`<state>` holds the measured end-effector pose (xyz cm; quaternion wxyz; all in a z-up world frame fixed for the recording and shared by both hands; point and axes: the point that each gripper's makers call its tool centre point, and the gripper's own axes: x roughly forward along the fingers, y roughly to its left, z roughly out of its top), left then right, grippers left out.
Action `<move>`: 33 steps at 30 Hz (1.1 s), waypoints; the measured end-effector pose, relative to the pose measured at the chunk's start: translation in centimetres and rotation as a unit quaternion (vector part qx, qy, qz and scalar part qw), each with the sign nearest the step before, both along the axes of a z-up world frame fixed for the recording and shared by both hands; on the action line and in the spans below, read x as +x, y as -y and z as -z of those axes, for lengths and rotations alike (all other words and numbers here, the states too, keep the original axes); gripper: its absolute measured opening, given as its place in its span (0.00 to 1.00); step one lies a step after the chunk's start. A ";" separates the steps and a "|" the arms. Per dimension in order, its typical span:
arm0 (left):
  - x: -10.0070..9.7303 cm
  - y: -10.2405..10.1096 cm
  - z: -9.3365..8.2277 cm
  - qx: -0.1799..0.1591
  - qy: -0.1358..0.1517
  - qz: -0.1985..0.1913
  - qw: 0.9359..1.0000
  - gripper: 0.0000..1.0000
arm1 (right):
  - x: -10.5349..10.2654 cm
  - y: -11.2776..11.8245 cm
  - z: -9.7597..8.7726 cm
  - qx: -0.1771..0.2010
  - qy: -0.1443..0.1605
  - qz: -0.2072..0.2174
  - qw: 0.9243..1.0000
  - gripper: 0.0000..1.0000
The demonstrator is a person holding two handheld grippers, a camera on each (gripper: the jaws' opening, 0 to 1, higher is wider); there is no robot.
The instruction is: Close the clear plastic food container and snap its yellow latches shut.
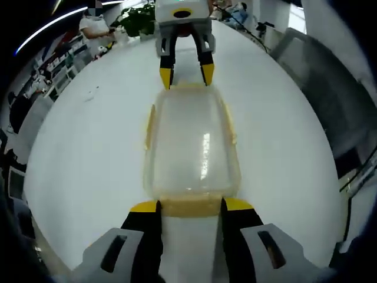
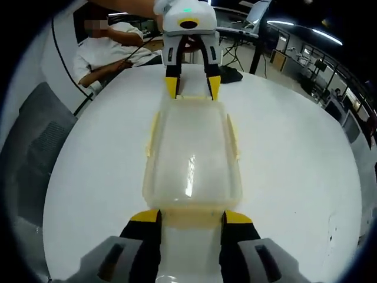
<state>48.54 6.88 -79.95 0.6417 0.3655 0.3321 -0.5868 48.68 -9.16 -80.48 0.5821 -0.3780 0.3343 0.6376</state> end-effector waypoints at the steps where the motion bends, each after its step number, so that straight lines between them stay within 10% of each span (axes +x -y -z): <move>1: 0.0 0.0 0.0 0.001 0.001 -0.001 1.000 0.38 | 0.0 0.0 0.0 0.000 0.000 -0.001 1.000 0.37; 33: 0.0 0.4 -3.2 0.038 0.023 -0.034 0.998 0.35 | 0.0 0.4 -3.4 -0.016 0.025 0.017 0.999 0.35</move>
